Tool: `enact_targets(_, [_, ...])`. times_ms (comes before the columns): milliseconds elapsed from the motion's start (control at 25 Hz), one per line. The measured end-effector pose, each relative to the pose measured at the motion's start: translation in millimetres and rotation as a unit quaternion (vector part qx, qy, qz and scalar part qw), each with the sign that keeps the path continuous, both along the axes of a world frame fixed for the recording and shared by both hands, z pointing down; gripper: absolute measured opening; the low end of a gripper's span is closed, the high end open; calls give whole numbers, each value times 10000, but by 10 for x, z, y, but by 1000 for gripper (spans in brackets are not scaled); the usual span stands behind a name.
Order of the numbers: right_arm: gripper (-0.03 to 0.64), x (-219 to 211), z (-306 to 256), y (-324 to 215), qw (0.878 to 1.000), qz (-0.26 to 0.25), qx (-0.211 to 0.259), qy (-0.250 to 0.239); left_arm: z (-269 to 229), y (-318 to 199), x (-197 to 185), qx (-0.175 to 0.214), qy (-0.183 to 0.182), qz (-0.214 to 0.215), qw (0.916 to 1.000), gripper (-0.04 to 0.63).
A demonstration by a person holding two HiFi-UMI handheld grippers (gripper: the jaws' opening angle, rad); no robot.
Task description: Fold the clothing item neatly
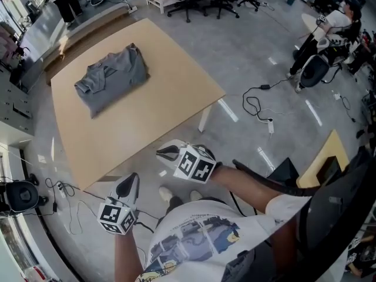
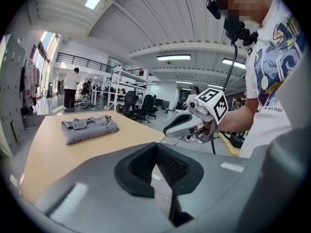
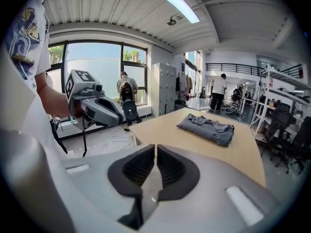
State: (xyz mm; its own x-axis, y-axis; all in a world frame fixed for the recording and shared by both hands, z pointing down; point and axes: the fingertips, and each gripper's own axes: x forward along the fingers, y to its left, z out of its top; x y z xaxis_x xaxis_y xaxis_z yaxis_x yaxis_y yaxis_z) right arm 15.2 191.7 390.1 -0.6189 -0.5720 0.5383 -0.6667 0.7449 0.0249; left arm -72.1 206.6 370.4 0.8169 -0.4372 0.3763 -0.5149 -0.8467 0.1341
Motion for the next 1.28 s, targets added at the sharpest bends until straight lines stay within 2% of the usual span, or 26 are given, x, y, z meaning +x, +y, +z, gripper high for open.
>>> enact_targets(320, [12, 173, -29, 289, 9999, -82, 101, -26, -2, 292, 169, 11, -2, -112, 9999, 8])
enact_targets(600, [3, 316, -7, 436, 9999, -47, 104, -23, 47, 429, 334, -47, -12, -43, 10000, 8])
enact_targets(1280, [3, 490, -15, 464, 9999, 69, 135, -19, 41, 411, 520, -64, -78, 125, 9999, 8])
